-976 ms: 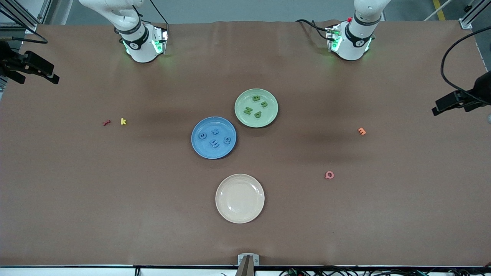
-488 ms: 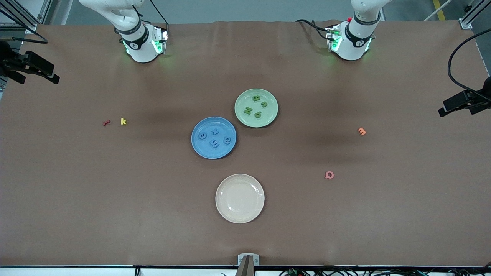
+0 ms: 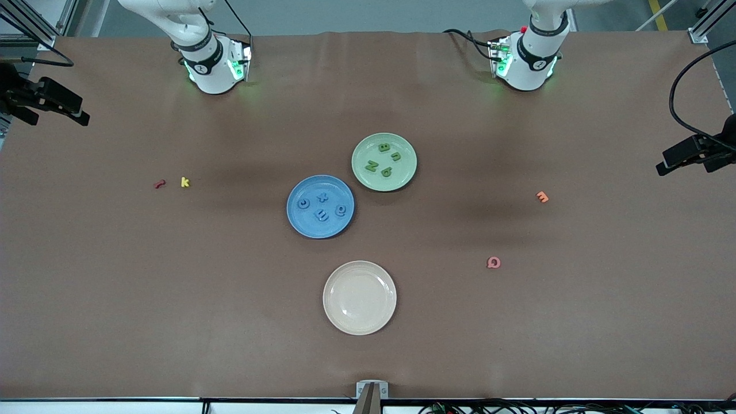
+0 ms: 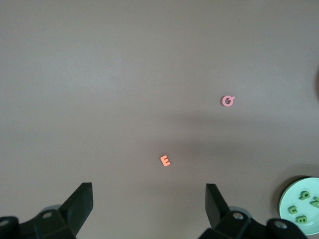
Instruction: Sort letters by color into matching plates
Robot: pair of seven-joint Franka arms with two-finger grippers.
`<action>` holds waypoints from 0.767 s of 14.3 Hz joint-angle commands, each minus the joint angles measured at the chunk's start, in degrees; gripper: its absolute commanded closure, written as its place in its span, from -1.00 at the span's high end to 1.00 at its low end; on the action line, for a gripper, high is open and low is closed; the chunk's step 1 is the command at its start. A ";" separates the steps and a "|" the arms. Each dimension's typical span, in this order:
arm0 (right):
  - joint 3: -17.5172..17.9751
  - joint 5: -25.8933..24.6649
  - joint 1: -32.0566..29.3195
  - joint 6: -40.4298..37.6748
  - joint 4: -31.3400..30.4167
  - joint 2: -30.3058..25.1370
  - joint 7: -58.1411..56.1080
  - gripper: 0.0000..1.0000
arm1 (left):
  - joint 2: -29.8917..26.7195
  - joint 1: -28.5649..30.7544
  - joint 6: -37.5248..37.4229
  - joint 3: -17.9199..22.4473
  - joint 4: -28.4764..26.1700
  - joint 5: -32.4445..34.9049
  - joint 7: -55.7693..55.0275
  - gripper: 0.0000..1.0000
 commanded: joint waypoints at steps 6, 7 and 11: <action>0.39 -0.78 -0.33 0.51 -1.89 -1.85 -0.77 1.00 | -7.08 -3.67 -2.43 3.14 -3.55 -0.03 0.18 0.98; 0.39 -0.78 -0.42 0.51 -1.89 -1.76 -0.77 1.00 | -8.48 -3.32 -2.43 2.44 -4.87 0.05 0.27 0.98; 0.30 -0.78 -0.24 0.60 -2.33 -1.85 -0.77 1.00 | -11.05 -1.99 -2.08 -0.56 -6.83 2.33 0.62 0.98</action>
